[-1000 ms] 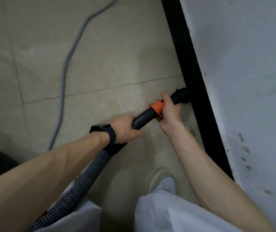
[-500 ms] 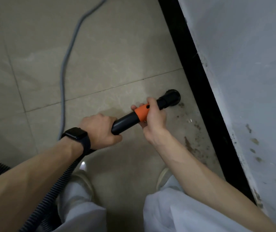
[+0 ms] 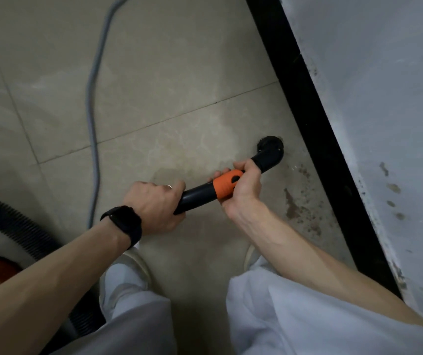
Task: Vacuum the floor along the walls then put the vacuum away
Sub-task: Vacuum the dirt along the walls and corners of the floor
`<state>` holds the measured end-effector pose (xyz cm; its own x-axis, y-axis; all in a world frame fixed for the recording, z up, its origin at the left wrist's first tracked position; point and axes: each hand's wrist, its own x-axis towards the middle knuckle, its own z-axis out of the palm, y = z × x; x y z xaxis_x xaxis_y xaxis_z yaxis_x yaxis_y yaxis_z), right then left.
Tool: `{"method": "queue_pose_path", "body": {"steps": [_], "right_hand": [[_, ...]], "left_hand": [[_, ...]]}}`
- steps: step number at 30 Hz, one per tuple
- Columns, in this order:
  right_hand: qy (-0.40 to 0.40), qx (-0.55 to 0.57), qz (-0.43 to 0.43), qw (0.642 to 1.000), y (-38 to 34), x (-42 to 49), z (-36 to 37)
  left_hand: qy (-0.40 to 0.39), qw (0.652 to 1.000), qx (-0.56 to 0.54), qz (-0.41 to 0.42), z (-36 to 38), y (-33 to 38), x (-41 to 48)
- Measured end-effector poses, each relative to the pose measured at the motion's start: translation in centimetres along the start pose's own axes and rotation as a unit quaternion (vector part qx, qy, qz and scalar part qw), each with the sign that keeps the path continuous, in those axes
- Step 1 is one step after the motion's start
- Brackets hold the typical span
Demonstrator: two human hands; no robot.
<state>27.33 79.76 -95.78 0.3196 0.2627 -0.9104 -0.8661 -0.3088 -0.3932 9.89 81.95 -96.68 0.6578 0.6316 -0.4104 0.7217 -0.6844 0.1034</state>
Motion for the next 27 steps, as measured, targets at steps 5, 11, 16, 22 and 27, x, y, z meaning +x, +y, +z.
{"method": "queue_pose_path", "body": {"steps": [5, 11, 16, 22, 27], "right_hand": [[0.0, 0.013, -0.023, 1.0, -0.9, 1.0, -1.0], [-0.003, 0.031, -0.032, 0.999, -1.7, 1.8, -1.1], [0.009, 0.034, -0.043, 0.998, -2.8, 2.3, -1.0], [0.012, 0.05, -0.051, 0.997, -3.9, 3.0, -1.8], [0.012, 0.064, -0.053, 0.997, -4.0, 3.4, -2.2]], "left_hand": [[0.009, 1.0, 0.006, 0.022, 0.5, 1.4, 1.4], [0.01, 0.999, 0.018, 0.034, 0.4, 1.8, 2.7], [0.039, 0.998, 0.023, 0.049, 0.0, 2.0, 4.0], [0.045, 0.994, 0.032, 0.092, -0.3, 2.6, 5.6], [0.047, 0.992, 0.037, 0.107, -0.3, 2.9, 6.1]]}}
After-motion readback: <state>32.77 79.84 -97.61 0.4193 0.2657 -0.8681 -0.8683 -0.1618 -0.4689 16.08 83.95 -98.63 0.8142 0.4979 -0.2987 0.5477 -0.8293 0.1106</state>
